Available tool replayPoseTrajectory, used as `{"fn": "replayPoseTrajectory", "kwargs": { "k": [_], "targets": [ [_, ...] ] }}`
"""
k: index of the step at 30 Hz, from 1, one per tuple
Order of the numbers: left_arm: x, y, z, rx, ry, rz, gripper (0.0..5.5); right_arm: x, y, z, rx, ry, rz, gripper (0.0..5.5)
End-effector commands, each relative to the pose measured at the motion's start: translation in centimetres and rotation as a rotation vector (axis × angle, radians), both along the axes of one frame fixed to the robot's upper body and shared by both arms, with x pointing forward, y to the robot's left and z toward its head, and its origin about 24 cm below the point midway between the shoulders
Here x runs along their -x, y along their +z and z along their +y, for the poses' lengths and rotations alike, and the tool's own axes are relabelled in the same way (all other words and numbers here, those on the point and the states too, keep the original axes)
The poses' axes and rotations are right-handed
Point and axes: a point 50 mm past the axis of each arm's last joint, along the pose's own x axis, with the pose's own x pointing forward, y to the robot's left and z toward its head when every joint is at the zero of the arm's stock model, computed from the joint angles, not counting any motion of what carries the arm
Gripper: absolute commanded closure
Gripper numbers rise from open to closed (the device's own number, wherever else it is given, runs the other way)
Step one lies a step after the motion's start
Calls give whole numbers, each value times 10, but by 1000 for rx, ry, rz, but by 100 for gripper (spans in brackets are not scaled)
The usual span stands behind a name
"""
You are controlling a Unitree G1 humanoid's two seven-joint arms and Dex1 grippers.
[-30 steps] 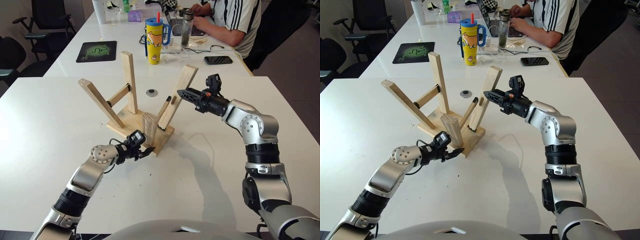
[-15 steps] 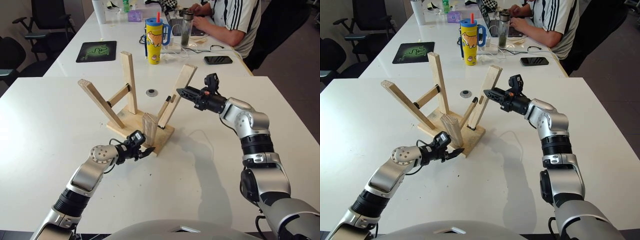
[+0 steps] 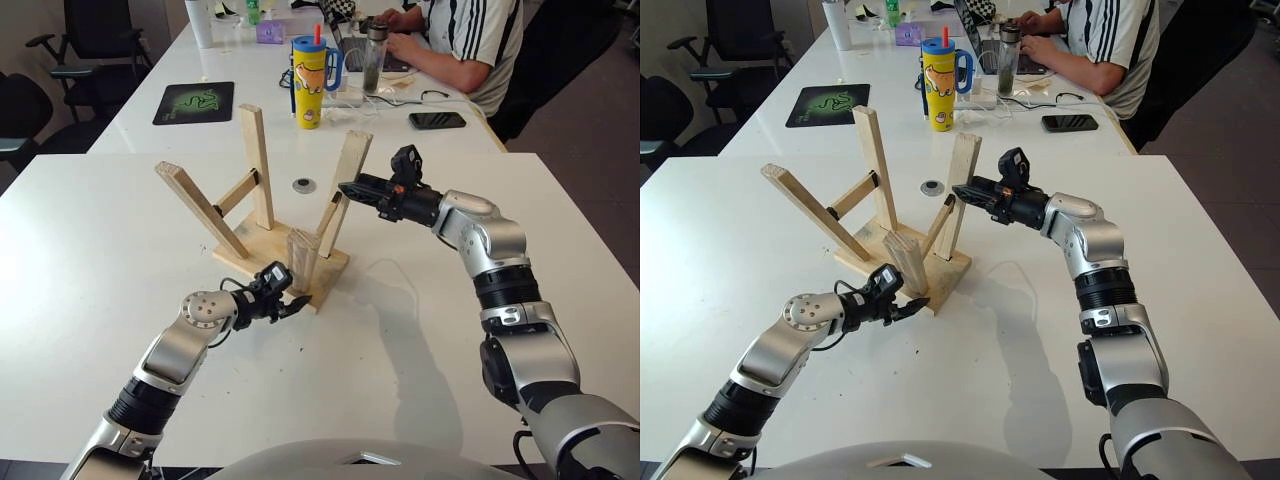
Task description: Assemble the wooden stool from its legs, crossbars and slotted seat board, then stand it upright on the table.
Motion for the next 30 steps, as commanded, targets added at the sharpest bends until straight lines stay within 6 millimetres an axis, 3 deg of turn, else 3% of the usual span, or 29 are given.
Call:
{"fn": "replayPoseTrajectory", "kwargs": {
  "k": [1,14,15,20,26,30],
  "targets": [
    [6,-14,11,-16,55,105,251,8,-15,-7,50,-15,68,446],
    [10,-18,12,-38,47,116,251,3,-3,-9,-35,-62,128,446],
    [10,-18,12,-40,47,117,251,2,0,-10,-51,-64,134,410],
    [11,-20,12,-44,52,121,251,1,14,-12,-148,-63,166,337],
    [12,-21,13,-45,54,121,251,3,26,-9,-226,-29,203,337],
    [12,-21,12,-46,55,120,251,8,22,1,-168,11,205,337]
  ]
}}
